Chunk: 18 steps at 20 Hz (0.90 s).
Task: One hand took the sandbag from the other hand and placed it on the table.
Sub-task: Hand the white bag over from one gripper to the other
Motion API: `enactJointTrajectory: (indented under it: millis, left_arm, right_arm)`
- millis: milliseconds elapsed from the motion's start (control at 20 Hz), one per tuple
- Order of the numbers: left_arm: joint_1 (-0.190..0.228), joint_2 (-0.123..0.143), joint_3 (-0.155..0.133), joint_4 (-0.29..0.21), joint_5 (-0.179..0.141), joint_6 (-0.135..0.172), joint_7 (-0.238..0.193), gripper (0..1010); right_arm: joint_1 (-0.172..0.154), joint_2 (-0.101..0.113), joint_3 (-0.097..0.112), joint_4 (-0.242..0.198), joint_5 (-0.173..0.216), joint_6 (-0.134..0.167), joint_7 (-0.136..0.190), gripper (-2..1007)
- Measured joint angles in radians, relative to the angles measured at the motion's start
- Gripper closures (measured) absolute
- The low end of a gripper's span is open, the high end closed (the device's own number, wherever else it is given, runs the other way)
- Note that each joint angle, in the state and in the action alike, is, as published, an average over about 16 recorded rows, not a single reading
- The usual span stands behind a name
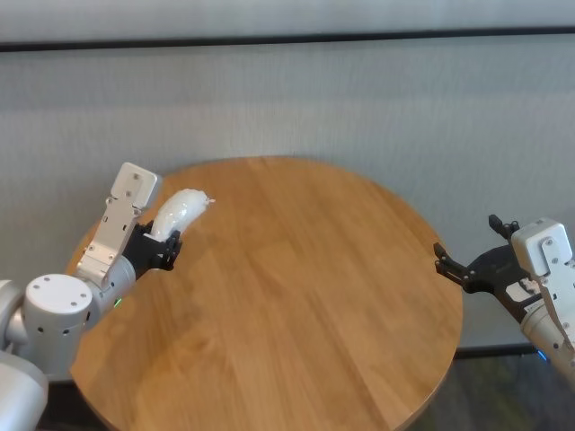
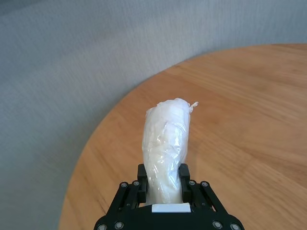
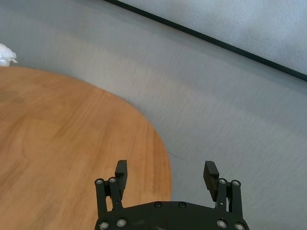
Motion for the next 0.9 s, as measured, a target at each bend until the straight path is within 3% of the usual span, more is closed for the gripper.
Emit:
enactJointTrajectory:
  millis: [400, 900]
  left_arm:
    - [0.019, 0.001, 0.003, -0.052, 0.009, -0.006, -0.047, 598]
    - [0.049, 0.003, -0.007, -0.152, 0.009, -0.01, -0.1, 598]
  right_arm:
    - [0.0, 0.0, 0.0, 0.0, 0.0, 0.0, 0.0, 5]
    - [0.0, 0.0, 0.0, 0.0, 0.0, 0.0, 0.0, 5]
